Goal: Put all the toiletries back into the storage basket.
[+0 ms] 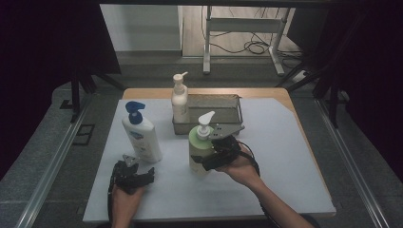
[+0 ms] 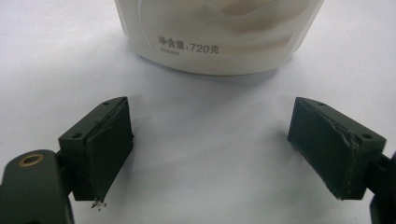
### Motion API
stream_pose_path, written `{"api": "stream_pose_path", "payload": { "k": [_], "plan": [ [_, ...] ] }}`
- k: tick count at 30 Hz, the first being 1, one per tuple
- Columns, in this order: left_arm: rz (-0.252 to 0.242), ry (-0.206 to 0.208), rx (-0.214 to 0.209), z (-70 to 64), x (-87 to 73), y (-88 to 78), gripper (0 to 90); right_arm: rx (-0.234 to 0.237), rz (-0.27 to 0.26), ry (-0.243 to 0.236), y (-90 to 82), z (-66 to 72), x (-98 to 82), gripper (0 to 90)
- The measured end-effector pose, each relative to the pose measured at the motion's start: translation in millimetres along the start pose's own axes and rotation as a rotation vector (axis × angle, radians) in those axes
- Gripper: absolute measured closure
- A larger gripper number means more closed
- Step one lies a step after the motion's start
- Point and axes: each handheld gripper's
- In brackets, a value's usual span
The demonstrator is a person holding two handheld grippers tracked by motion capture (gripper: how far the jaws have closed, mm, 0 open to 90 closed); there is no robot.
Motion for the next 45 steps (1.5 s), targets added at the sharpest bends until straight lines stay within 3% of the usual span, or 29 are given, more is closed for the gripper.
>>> {"api": "stream_pose_path", "payload": {
  "k": [9,25,45],
  "plan": [
    [-0.003,-0.001,0.0,-0.1,-0.1,0.2,13.7,-0.078,-0.028,0.022,-3.1,-16.4,9.2,12.4],
    [-0.003,-0.001,0.0,0.0,-0.1,0.2,13.7,-0.16,-0.04,0.028,-4.9,-35.6,28.9,12.4],
    [-0.003,-0.001,0.0,0.1,-0.1,0.4,13.7,-0.209,-0.043,0.017,-0.8,-55.5,60.1,12.6]
  ]
}}
Point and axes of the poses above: each handheld gripper's, and its own axes: y roughly forward along the jaws, x roughly out of its top, z roughly to its left, and after that the axes turned 7 degrees about -z, right-handed
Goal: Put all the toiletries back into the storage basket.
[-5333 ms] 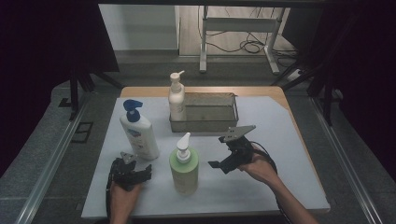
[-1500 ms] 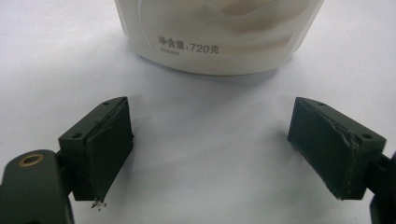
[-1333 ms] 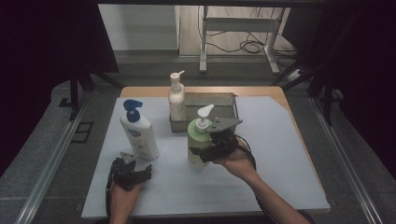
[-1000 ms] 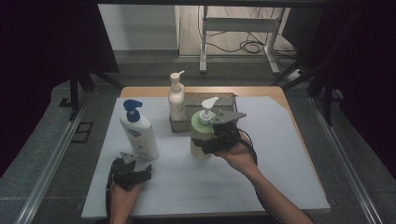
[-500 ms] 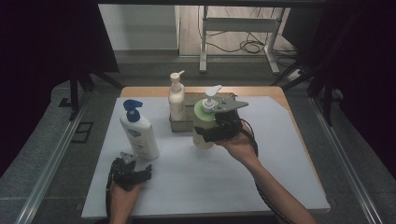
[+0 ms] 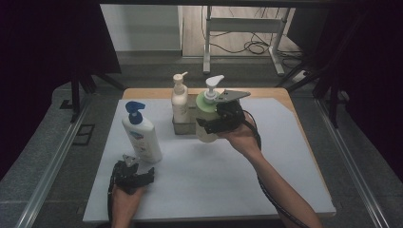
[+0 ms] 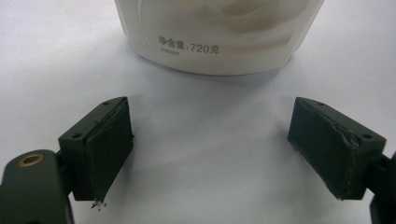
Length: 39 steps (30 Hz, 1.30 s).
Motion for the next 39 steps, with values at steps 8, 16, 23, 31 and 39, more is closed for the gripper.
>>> {"api": "stream_pose_path", "payload": {
  "k": [8,16,23,31,39],
  "plan": [
    [0.0,0.0,0.0,0.0,0.0,0.0,13.7,-0.028,-0.004,0.003,5.2,-6.7,8.7,12.6],
    [0.0,0.0,0.0,0.0,0.0,0.0,13.7,-0.055,-0.008,0.026,9.9,-17.9,14.6,12.6],
    [0.0,0.0,0.0,0.1,0.0,0.0,13.7,-0.08,-0.011,0.044,18.9,-27.7,16.1,12.6],
    [0.001,-0.001,0.001,0.0,0.0,-0.1,13.7,-0.109,-0.012,0.051,31.8,-36.1,16.4,12.6],
    [0.002,-0.002,-0.001,0.0,0.0,-0.1,13.7,-0.135,-0.009,0.06,42.2,-44.2,17.8,12.6]
  ]
}}
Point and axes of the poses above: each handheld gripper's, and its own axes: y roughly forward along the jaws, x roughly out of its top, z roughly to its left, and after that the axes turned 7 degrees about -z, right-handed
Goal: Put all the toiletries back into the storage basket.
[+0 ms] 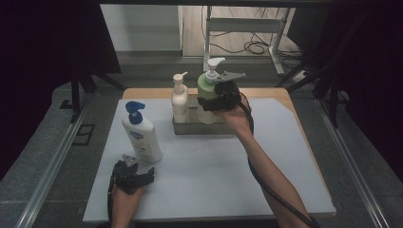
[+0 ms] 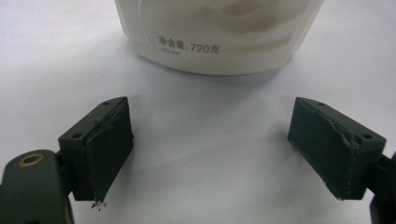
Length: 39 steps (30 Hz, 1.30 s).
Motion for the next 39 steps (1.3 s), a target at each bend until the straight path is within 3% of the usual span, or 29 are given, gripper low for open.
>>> {"api": "stream_pose_path", "payload": {
  "k": [19,39],
  "plan": [
    [0.001,0.0,-0.001,0.1,0.0,0.0,13.7,-0.033,0.014,-0.001,27.6,-9.6,-6.2,12.6],
    [0.001,0.0,-0.001,0.2,0.1,0.0,13.7,0.008,0.081,0.007,48.1,-7.2,-20.6,12.6]
  ]
}}
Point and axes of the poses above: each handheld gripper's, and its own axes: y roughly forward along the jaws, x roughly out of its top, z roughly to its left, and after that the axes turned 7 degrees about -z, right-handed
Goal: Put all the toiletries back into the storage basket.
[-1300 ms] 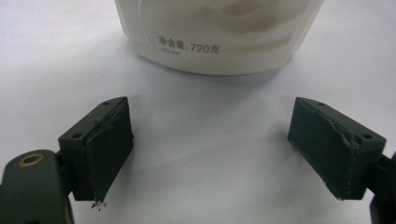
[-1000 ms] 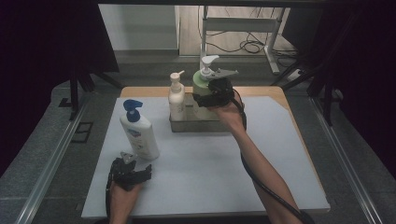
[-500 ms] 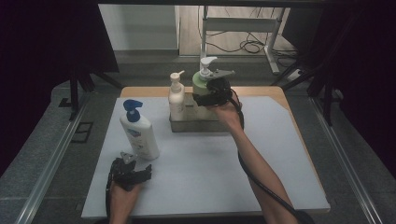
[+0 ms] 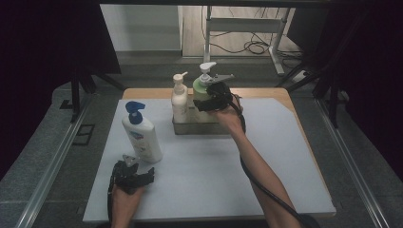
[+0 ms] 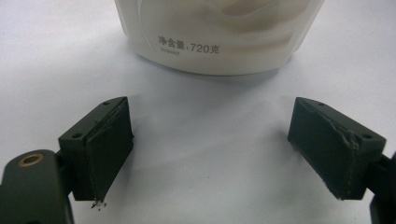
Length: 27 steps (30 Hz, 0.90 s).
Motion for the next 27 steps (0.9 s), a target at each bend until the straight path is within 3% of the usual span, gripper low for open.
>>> {"api": "stream_pose_path", "payload": {
  "k": [27],
  "plan": [
    [0.0,0.0,0.0,0.0,0.0,0.0,13.7,0.027,0.087,0.015,21.4,3.4,-21.6,12.6]
  ]
}}
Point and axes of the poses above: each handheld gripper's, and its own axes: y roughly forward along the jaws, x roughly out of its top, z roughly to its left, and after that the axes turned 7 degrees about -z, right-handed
